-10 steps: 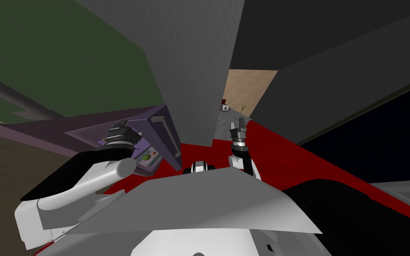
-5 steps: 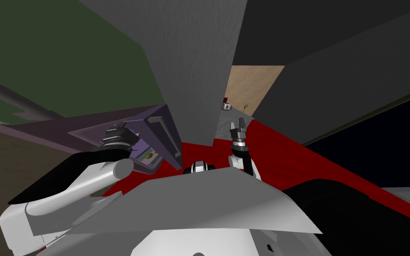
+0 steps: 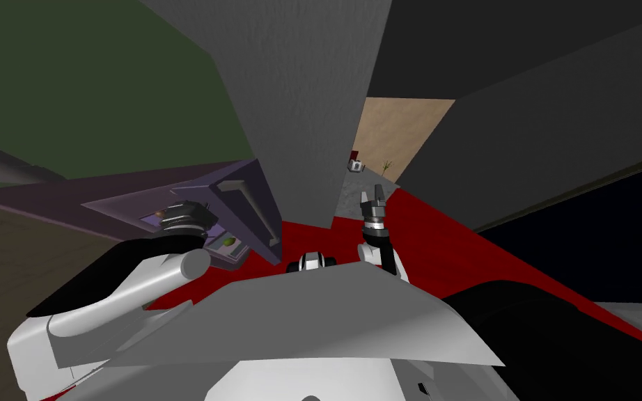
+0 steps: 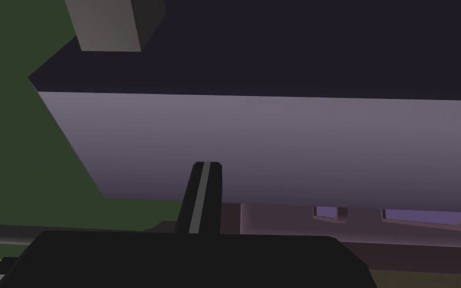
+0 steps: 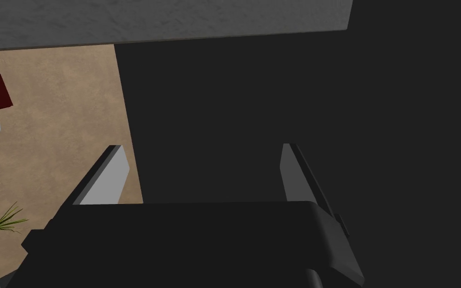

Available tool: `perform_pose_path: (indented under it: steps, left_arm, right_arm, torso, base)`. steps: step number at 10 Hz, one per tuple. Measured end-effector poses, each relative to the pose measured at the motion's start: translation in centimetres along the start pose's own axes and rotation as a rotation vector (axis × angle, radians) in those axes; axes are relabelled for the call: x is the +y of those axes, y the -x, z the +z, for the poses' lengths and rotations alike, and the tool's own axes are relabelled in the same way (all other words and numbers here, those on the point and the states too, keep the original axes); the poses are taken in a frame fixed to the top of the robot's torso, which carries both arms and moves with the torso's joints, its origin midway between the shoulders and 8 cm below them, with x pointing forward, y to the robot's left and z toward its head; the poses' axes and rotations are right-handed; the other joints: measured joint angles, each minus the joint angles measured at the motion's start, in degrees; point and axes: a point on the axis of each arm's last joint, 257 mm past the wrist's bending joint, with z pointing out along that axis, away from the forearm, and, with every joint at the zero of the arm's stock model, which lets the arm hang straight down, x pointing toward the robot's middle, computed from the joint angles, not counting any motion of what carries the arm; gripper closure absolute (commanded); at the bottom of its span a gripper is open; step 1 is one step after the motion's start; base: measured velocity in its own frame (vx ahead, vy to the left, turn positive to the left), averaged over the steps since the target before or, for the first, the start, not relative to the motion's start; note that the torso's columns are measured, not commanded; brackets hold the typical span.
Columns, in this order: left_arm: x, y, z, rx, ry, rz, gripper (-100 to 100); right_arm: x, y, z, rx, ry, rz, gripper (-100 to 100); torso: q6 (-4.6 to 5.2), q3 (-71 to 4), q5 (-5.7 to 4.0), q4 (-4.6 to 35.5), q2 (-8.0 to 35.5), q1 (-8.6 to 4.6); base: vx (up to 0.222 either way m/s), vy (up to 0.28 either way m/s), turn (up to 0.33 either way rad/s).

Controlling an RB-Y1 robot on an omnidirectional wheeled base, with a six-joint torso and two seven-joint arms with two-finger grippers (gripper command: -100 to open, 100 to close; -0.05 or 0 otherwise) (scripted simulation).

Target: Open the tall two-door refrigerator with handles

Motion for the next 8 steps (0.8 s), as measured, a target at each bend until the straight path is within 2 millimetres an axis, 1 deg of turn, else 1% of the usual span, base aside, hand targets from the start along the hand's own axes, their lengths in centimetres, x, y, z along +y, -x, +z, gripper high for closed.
perform_pose_path:
  steps: [1, 3, 4, 5, 7, 8]
  left_arm:
    - [0.0, 0.6, -0.1, -0.014, 0.004, 0.002, 100]
    - [-0.2, 1.7, -0.2, -0.045, 0.006, 0.004, 100]
    - [-0.2, 2.3, -0.2, -0.061, 0.004, 0.004, 100]
    - [-0.1, 2.5, -0.1, -0.070, 0.009, 0.003, 100]
    - [-1.4, 3.2, 0.0, -0.091, -0.014, 0.004, 100]
    - [-1.5, 3.8, 0.2, -0.109, -0.016, 0.004, 100]
  right_arm:
    - [0.0, 0.0, 0.0, 0.000, 0.000, 0.000, 0]
    - [0.0, 0.0, 0.0, 0.000, 0.000, 0.000, 0]
    - [0.0, 0.0, 0.0, 0.000, 0.000, 0.000, 0]
    - [0.0, 0.0, 0.0, 0.000, 0.000, 0.000, 0]
    - [0.0, 0.0, 0.0, 0.000, 0.000, 0.000, 0]
    - [0.0, 0.0, 0.0, 0.000, 0.000, 0.000, 0]
  torso:
    - [0.13, 0.0, -0.01, 0.1, 0.0, 0.19]
    - [0.12, -0.2, -0.12, 0.1, -0.1, 0.17]
    - [0.13, -0.2, -0.14, 0.2, -0.1, 0.29]
    - [0.26, -0.1, -0.19, 0.3, 0.1, 0.69]
    - [-0.05, 0.0, -0.01, 0.2, 0.1, 0.52]
    - [0.00, -0.1, -0.07, 0.1, 0.0, 0.37]
  base:
    - [0.159, -0.258, 0.116]
    - [0.171, -0.294, 0.118]
    - [0.083, -0.187, 0.058]
    - [0.064, -0.151, 0.026]
    - [0.130, -0.205, 0.125]
    - [0.161, -0.256, 0.141]
